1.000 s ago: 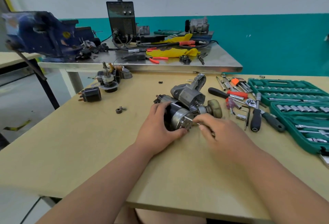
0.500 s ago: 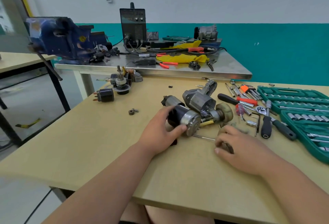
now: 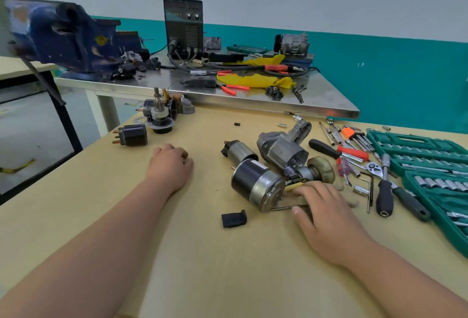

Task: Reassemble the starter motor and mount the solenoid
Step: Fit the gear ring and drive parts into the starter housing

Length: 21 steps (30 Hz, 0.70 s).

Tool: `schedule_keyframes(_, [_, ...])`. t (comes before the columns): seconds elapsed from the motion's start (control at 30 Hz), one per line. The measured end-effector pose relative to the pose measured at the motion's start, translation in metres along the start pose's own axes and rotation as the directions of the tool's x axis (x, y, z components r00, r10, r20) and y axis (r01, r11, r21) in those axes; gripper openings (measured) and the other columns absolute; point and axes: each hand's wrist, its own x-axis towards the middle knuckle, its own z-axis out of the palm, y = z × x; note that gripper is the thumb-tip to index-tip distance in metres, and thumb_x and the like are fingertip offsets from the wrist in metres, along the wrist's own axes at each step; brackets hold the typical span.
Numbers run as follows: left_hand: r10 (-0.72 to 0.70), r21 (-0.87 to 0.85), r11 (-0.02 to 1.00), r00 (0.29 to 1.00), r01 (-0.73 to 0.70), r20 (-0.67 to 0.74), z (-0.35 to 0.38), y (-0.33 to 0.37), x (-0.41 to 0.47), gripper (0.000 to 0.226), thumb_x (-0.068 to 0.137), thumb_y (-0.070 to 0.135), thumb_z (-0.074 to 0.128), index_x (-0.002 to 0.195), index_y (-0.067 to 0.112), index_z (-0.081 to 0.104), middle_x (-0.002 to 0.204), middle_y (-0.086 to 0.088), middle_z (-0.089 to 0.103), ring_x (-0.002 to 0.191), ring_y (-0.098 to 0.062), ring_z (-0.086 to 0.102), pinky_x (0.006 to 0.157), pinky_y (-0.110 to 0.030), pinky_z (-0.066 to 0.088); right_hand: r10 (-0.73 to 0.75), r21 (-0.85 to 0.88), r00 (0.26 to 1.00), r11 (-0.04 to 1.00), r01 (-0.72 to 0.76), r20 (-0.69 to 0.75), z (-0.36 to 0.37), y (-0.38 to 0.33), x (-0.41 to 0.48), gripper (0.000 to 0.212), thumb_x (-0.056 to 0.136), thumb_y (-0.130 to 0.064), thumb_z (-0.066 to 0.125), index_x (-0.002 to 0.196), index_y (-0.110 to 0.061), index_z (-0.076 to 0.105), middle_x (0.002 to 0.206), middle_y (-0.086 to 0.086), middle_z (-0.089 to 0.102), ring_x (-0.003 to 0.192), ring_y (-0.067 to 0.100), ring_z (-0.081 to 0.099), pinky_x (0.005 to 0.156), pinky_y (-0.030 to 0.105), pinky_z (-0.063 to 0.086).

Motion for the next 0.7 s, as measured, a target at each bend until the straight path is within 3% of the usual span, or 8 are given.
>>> schedule_keyframes(0.13, [0.171, -0.159, 0.972, 0.985, -0.174, -0.029, 0.004, 0.012, -0.016, 0.028, 0.095, 0.022, 0.058, 0.122, 0.018, 0.064, 0.11, -0.002, 0.055, 0.101, -0.02, 0.054, 0.09, -0.029, 0.044, -0.059, 0.016, 0.998, 0.998, 0.059, -0.034, 0.004, 0.005, 0.009, 0.035, 0.092, -0.04, 0.046, 0.122, -0.024, 0.054, 0.119, -0.009, 0.048, 0.115, 0.011, 0.035, 0.099, 0.028, 0.03])
schedule_keyframes(0.23, [0.343, -0.198, 0.92, 0.939, -0.338, -0.009, 0.006, 0.028, -0.031, 0.023, 0.094, 0.022, 0.061, 0.116, 0.021, 0.066, 0.099, 0.006, 0.057, 0.086, -0.011, 0.051, 0.079, -0.02, 0.038, -0.114, 0.02, 0.99, 0.993, 0.116, -0.083, 0.006, 0.006, 0.014, 0.028, 0.089, -0.034, 0.053, 0.114, -0.021, 0.06, 0.112, -0.007, 0.054, 0.11, 0.014, 0.042, 0.094, 0.029, 0.034])
schedule_keyframes(0.37, [0.426, -0.278, 0.869, 0.905, -0.409, 0.003, 0.014, 0.048, -0.04, 0.023, 0.092, 0.015, 0.059, 0.112, 0.021, 0.068, 0.098, 0.004, 0.061, 0.09, -0.013, 0.054, 0.078, -0.02, 0.037, -0.11, 0.09, 0.986, 0.989, 0.121, -0.126, 0.007, 0.007, 0.015, 0.022, 0.086, -0.025, 0.062, 0.107, -0.022, 0.062, 0.107, -0.01, 0.054, 0.107, 0.011, 0.043, 0.091, 0.027, 0.033])
schedule_keyframes(0.43, [0.416, -0.322, 0.863, 0.909, -0.391, 0.01, 0.017, 0.055, -0.041, 0.025, 0.092, 0.012, 0.057, 0.112, 0.023, 0.067, 0.102, 0.004, 0.062, 0.094, -0.013, 0.056, 0.08, -0.02, 0.039, -0.08, 0.12, 0.986, 0.988, 0.098, -0.147, 0.005, 0.01, 0.018, 0.02, 0.086, -0.027, 0.059, 0.106, -0.024, 0.061, 0.105, -0.015, 0.048, 0.105, 0.004, 0.036, 0.091, 0.025, 0.029])
schedule_keyframes(0.5, [0.318, -0.439, 0.847, 0.947, -0.302, -0.038, 0.016, 0.062, -0.043, 0.03, 0.091, 0.008, 0.054, 0.111, 0.026, 0.066, 0.106, 0.007, 0.062, 0.097, -0.009, 0.056, 0.085, -0.019, 0.04, -0.049, 0.121, 0.978, 0.99, 0.075, -0.204, -0.005, 0.015, 0.029, 0.021, 0.087, -0.032, 0.052, 0.105, -0.025, 0.06, 0.103, -0.016, 0.046, 0.1, -0.002, 0.03, 0.091, 0.024, 0.026])
schedule_keyframes(0.6, [0.077, -0.719, 0.68, 0.99, -0.14, -0.121, 0.008, 0.08, -0.047, 0.038, 0.09, 0.003, 0.047, 0.109, 0.031, 0.064, 0.107, 0.013, 0.063, 0.099, 0.0, 0.056, 0.087, -0.017, 0.041, 0.114, 0.208, 0.935, 0.977, -0.044, -0.337, -0.029, 0.033, 0.063, 0.019, 0.088, -0.028, 0.053, 0.105, -0.023, 0.061, 0.099, -0.013, 0.05, 0.101, 0.006, 0.039, 0.087, 0.026, 0.029])
schedule_keyframes(0.67, [0.075, -0.8, 0.59, 0.994, -0.11, -0.082, 0.004, 0.098, -0.054, 0.031, 0.092, 0.016, 0.047, 0.1, 0.041, 0.063, 0.1, 0.024, 0.063, 0.098, 0.01, 0.055, 0.078, -0.01, 0.038, 0.29, 0.32, 0.914, 0.927, -0.195, -0.285, -0.044, 0.047, 0.088, 0.026, 0.091, -0.028, 0.055, 0.116, -0.02, 0.059, 0.105, -0.007, 0.054, 0.102, 0.013, 0.048, 0.085, 0.027, 0.034])
schedule_keyframes(0.7, [0.134, -0.775, 0.616, 0.988, -0.141, -0.073, 0.005, 0.105, -0.057, 0.023, 0.093, 0.025, 0.048, 0.093, 0.043, 0.062, 0.095, 0.028, 0.063, 0.096, 0.011, 0.054, 0.075, -0.008, 0.037, 0.348, 0.347, 0.913, 0.9, -0.263, -0.211, -0.046, 0.052, 0.097, 0.032, 0.092, -0.031, 0.054, 0.122, -0.019, 0.056, 0.112, -0.004, 0.056, 0.101, 0.013, 0.049, 0.083, 0.026, 0.034])
